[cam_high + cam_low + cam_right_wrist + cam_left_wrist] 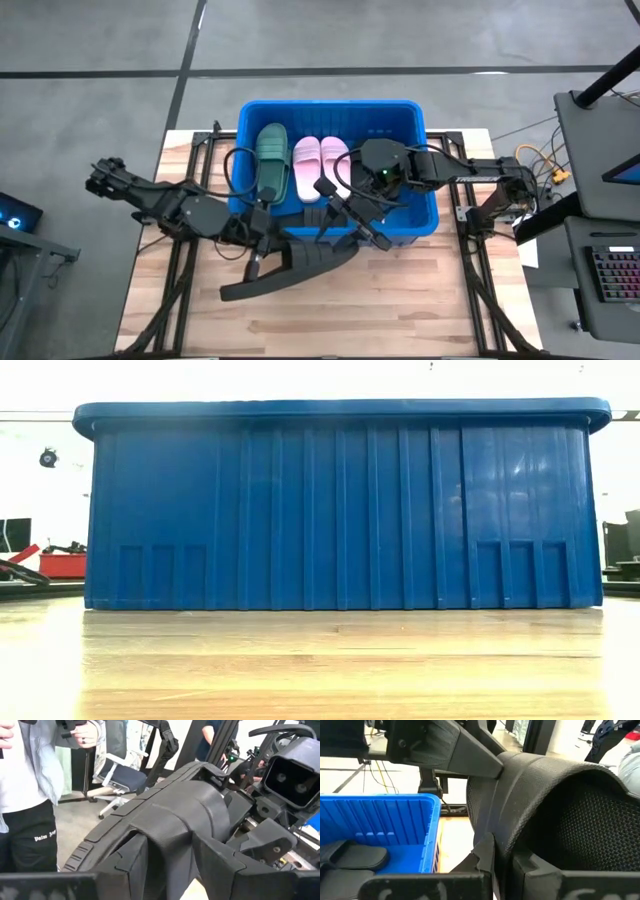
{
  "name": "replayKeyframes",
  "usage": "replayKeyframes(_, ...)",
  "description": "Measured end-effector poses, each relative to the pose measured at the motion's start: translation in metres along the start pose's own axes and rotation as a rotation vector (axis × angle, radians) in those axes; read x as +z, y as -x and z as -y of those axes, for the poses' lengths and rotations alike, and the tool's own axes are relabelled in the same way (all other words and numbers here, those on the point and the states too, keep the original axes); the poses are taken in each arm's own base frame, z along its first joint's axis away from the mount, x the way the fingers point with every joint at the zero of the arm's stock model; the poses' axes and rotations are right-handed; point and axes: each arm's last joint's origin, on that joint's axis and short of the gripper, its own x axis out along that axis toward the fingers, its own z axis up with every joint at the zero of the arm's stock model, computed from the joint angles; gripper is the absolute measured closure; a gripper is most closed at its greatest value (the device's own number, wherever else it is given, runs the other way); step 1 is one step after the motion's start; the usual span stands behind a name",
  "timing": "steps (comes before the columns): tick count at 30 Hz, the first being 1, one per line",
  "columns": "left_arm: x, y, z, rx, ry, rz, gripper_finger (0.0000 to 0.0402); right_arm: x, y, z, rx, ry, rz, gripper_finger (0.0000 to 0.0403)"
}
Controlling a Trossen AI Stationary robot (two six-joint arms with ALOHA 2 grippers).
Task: Pick and place slides into bin
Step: Put the black slipper into the blue bin
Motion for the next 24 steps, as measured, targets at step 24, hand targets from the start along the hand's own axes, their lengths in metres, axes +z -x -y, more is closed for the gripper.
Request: replayKeyframes(24, 0.002, -0.014, -0.005, -0.008, 0.017, 0.029, 0.0394, 0.009, 0.008, -0.001, -0.055, 0.119, 0.008, 0.0392)
